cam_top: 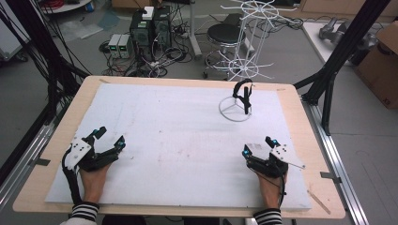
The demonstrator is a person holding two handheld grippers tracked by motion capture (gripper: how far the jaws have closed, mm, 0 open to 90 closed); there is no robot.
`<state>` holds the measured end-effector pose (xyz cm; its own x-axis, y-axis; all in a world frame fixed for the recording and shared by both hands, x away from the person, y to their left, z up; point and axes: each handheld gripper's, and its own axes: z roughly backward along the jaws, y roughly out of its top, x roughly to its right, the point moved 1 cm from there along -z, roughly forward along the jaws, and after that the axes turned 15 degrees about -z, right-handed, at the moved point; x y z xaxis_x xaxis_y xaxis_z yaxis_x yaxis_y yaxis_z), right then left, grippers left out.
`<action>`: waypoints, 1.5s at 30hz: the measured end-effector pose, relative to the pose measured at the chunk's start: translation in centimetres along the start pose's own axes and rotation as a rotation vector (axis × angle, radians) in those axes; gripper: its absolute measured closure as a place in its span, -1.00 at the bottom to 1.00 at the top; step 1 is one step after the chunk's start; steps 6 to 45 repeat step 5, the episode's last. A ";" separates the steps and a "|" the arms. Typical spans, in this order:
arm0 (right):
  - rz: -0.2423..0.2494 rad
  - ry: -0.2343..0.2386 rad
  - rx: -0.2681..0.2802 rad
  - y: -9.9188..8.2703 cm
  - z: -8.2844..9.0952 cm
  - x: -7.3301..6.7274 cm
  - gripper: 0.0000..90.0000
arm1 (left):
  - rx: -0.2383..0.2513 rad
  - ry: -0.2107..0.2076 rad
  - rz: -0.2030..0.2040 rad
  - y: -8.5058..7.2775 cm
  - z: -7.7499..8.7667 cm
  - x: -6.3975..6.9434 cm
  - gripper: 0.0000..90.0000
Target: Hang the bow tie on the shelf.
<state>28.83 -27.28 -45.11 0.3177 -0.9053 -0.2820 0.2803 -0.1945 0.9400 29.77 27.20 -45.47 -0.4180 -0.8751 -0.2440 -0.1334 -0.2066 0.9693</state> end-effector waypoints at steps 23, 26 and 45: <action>-0.014 0.004 0.036 -0.2 0.4 0.1 -0.78 | 0.000 0.000 -0.001 0.0 0.0 0.0 -0.57; -0.014 0.004 0.036 -0.2 0.4 0.1 -0.78 | 0.000 0.000 -0.001 0.0 0.0 0.0 -0.57; -0.014 0.004 0.036 -0.2 0.4 0.1 -0.78 | 0.000 0.000 -0.001 0.0 0.0 0.0 -0.57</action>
